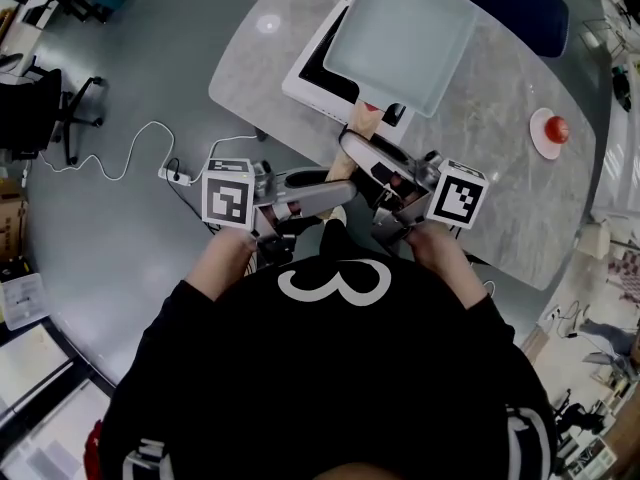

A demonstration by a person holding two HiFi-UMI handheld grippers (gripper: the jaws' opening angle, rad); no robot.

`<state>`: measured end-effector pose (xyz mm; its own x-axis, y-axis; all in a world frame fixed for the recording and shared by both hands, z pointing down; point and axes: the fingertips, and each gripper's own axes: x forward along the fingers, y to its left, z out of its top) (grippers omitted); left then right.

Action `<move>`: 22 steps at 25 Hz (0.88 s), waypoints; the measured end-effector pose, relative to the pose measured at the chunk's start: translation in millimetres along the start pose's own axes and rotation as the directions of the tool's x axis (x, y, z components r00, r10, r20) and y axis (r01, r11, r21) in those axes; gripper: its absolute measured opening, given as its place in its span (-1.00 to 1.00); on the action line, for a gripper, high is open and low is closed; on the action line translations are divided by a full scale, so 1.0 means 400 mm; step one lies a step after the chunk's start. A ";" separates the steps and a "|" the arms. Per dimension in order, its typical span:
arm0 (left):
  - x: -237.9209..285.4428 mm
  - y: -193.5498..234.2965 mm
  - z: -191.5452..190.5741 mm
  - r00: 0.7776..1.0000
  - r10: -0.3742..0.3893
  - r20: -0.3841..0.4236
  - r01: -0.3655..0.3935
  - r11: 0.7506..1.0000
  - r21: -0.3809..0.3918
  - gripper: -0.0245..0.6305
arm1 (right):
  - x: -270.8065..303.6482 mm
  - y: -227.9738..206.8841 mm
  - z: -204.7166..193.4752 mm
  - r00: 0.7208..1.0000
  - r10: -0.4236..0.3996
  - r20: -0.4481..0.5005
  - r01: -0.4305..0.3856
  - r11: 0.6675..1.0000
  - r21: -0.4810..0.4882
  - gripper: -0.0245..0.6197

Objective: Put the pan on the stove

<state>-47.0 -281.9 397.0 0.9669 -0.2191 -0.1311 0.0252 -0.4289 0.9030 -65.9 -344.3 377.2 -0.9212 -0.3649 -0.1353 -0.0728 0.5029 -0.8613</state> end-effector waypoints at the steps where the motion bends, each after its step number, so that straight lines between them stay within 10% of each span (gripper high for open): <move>1: -0.001 0.007 0.004 1.000 0.004 0.002 -0.004 1.000 -0.006 -0.54 | 0.003 -0.007 0.002 1.000 0.000 -0.001 0.000 1.000 0.005 -0.46; 22: -0.001 0.116 0.027 0.999 0.050 -0.003 -0.050 0.992 -0.114 -0.53 | 0.011 -0.141 0.002 0.999 -0.047 0.010 0.045 0.990 0.135 -0.46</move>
<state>-48.9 -311.3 434.3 0.9677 -0.2375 -0.0849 0.0061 -0.3145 0.9493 -65.7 -375.2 424.7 -0.9129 -0.3960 -0.0994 -0.0623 0.3757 -0.9247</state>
